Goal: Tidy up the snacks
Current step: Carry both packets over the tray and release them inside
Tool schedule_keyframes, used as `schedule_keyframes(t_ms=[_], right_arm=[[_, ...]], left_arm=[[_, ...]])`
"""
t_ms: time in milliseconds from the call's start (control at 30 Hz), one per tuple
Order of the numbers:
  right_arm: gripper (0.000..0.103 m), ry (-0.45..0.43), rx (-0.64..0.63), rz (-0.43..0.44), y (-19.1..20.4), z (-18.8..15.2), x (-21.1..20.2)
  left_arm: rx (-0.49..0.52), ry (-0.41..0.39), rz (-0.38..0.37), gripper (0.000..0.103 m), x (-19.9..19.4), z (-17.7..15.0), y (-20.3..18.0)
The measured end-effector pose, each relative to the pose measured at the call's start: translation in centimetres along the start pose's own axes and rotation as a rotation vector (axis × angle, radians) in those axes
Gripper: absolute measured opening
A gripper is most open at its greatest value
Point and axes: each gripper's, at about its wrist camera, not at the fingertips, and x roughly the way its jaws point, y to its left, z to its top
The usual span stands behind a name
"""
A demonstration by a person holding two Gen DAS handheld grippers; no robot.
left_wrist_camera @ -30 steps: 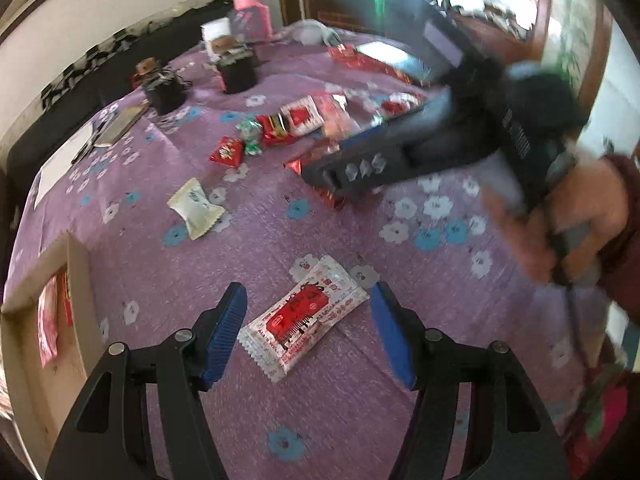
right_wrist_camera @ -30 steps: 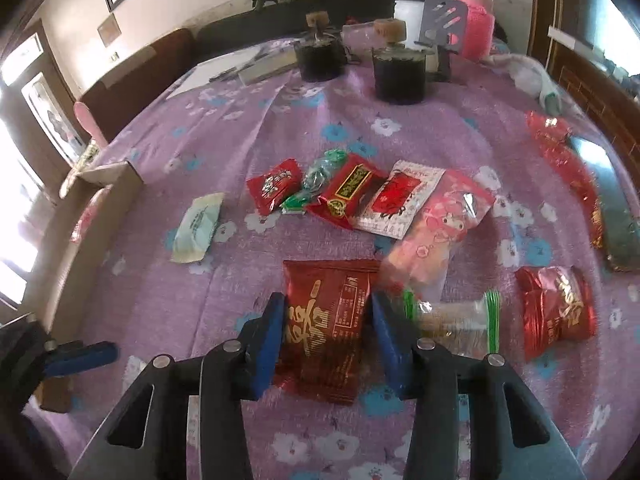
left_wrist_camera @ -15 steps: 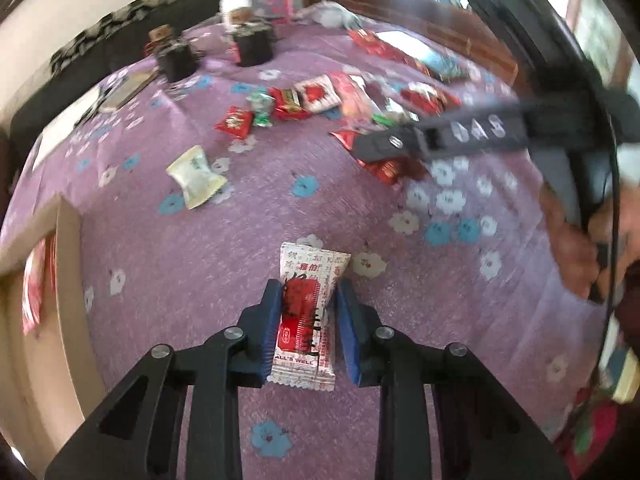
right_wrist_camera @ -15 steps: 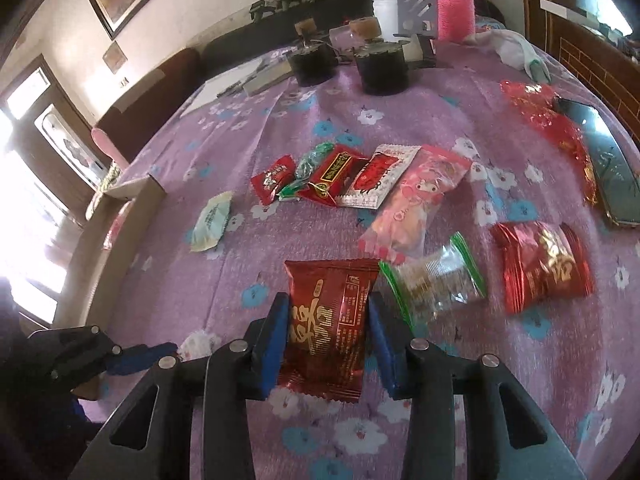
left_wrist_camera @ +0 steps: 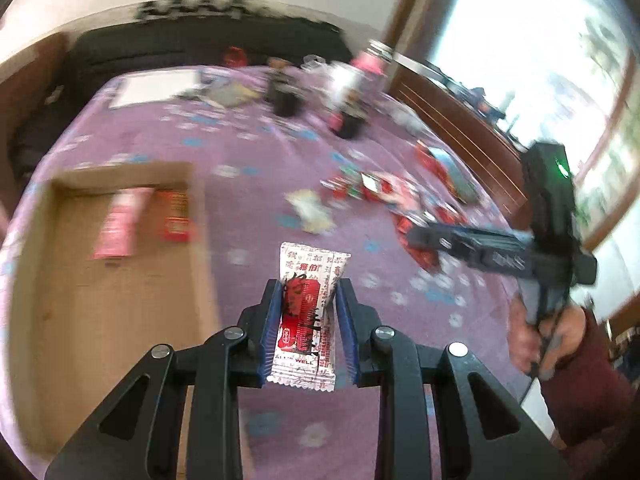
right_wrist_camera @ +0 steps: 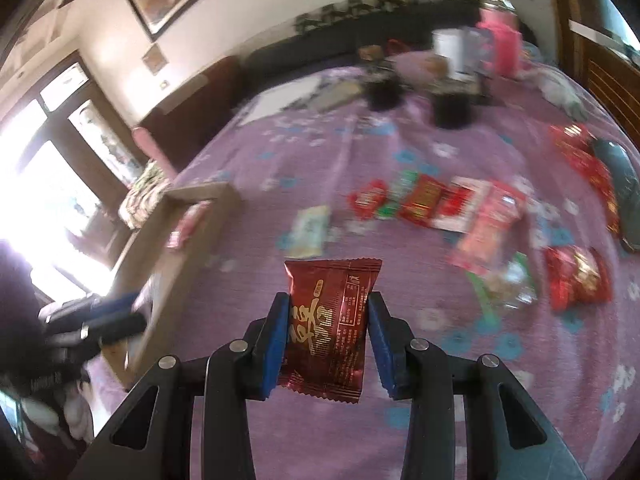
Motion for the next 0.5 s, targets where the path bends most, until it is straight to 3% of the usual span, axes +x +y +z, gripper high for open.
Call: schedule_keyframes(t_ms=[233, 500], right_arm=[[0.039, 0.024, -0.093, 0.100, 7.2, 2.0, 3.0], [0.039, 0.088, -0.203, 0.155, 15.8, 3.6, 9.5]], left_arm=[[-0.166, -0.034, 0.144, 0.025, -1.7, 1.1, 8.8], [-0.304, 0.011, 0.189, 0.025, 2.2, 3.3, 15.9]])
